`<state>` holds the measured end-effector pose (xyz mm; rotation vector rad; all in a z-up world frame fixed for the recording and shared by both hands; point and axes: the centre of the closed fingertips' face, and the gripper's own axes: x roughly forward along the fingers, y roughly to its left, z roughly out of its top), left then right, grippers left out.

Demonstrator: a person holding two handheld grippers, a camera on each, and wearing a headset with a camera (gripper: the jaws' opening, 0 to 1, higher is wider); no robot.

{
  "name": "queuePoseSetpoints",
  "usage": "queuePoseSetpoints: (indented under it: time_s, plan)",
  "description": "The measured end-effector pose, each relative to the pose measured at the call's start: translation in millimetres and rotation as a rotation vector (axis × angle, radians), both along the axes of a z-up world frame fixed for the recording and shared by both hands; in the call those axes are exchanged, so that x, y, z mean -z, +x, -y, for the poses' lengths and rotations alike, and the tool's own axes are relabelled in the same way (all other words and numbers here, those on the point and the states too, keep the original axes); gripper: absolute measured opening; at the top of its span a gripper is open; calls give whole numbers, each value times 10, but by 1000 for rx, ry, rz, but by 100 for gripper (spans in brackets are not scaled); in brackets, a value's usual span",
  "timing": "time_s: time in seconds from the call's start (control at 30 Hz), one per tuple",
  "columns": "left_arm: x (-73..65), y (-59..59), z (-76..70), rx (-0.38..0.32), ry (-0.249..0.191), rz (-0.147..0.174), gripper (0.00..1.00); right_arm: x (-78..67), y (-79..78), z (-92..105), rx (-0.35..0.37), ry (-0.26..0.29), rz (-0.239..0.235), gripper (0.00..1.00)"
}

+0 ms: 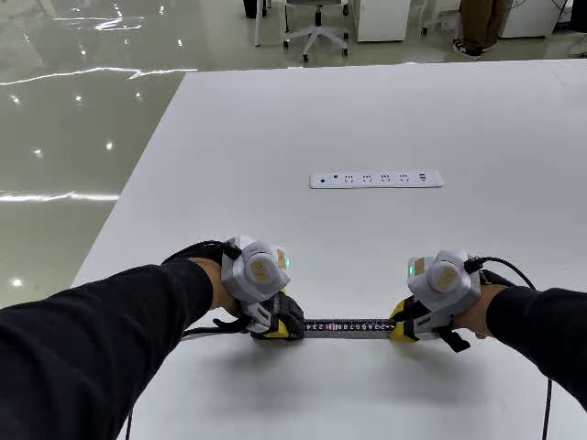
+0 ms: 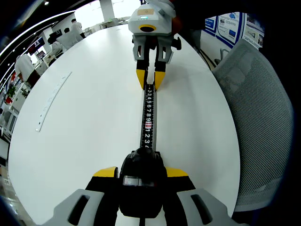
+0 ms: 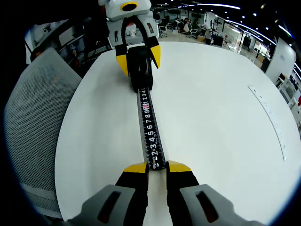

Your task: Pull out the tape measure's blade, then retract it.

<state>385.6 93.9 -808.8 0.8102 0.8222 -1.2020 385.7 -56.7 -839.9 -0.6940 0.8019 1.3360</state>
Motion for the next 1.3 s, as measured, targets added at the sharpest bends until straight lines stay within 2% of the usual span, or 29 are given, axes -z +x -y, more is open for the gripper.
queuePoseSetpoints:
  time_s: [1.3]
  plan:
    - [7, -2, 1, -8, -7, 5, 32, 11, -7, 327, 31, -8, 3, 9]
